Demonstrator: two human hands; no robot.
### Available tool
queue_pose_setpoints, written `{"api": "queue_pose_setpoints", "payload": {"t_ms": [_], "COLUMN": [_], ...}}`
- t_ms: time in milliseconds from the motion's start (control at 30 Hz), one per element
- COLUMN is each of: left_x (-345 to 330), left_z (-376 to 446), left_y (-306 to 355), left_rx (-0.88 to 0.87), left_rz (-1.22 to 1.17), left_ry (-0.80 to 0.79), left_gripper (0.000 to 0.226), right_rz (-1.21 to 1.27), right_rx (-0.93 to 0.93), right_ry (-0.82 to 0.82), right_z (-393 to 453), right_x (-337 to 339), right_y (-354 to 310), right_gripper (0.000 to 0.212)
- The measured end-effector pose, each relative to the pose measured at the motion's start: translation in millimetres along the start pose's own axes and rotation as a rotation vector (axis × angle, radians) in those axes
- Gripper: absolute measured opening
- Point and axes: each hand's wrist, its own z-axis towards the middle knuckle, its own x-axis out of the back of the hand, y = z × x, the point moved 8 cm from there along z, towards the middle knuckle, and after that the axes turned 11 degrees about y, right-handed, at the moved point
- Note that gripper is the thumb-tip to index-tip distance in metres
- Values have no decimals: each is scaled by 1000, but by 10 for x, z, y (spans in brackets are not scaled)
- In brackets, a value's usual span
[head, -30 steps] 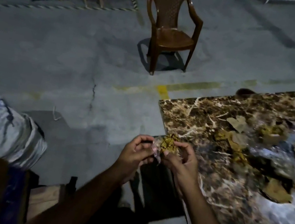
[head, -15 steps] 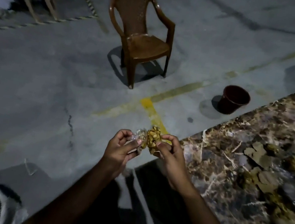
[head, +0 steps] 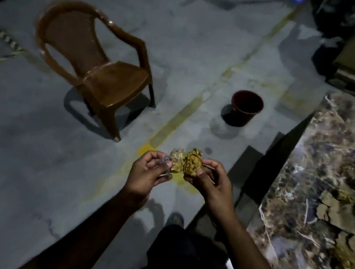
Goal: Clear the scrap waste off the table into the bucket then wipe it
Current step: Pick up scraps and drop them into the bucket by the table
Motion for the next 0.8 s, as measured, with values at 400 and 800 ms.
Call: {"api": "queue_pose_setpoints", "payload": {"t_ms": [400, 800], "left_x": [-2458, -5230], "left_z": [1846, 2255], "left_y": [446, 215], "left_rx": [39, -18], "left_rz": [253, 514], "left_ry": [-529, -1134], "left_gripper": [15, 22], "right_rz": [92, 6], "right_rx": [144, 242], "right_ry": [521, 1152], "right_z": [1834, 2568], "right_x": [864, 2271], "right_y": [-624, -1366], "right_gripper": [20, 30]}}
